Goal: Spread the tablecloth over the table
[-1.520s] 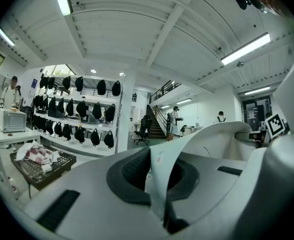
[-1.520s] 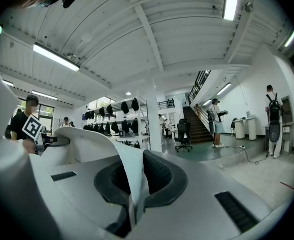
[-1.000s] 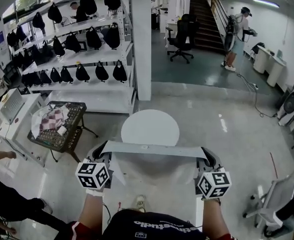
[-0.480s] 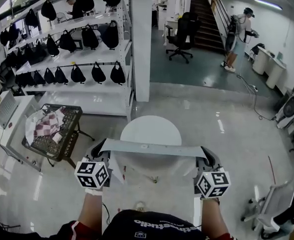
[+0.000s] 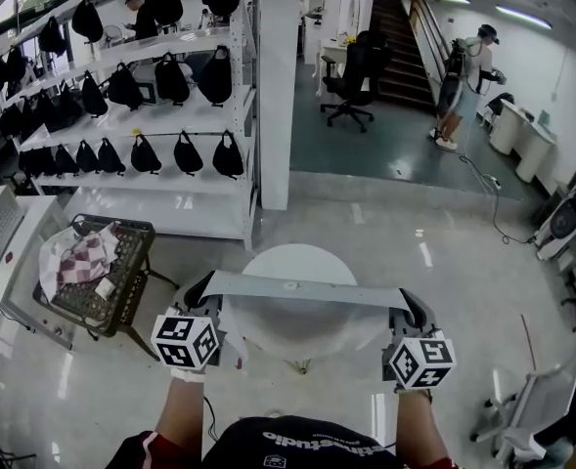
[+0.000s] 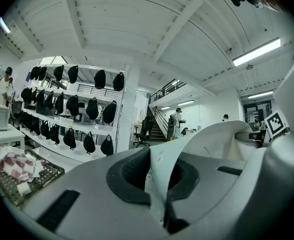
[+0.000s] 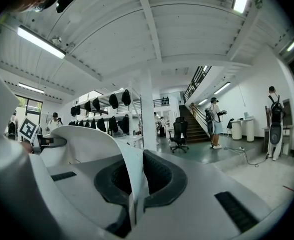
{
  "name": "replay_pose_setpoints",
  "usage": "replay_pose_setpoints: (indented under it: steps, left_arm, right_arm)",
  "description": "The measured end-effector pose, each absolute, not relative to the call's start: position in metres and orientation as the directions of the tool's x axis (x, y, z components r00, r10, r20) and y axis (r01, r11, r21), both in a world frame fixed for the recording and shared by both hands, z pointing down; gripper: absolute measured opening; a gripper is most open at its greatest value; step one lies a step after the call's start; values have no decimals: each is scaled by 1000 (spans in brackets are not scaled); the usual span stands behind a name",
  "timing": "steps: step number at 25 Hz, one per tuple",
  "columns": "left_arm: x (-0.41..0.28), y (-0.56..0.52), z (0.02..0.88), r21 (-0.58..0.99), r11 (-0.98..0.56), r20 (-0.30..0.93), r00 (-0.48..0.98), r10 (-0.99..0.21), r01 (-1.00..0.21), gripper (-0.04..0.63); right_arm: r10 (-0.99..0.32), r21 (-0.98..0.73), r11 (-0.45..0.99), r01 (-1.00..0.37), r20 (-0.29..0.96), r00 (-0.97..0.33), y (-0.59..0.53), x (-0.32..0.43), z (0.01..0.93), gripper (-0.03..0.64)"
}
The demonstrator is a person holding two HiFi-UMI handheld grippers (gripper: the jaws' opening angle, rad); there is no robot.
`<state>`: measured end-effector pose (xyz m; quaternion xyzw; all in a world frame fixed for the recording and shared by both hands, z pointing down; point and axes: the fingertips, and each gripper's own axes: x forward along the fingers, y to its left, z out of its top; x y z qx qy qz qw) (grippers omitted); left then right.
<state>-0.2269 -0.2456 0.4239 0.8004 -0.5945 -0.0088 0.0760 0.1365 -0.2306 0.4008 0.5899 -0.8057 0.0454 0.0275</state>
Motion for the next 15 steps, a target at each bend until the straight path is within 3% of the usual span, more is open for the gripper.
replay_pose_setpoints:
  steps: [15]
  left_arm:
    - [-239,-293,421,130,-339,48,347,-936,-932,20]
  right_arm:
    - [-956,-24,275,-961,93,-276,-264,123,398,28]
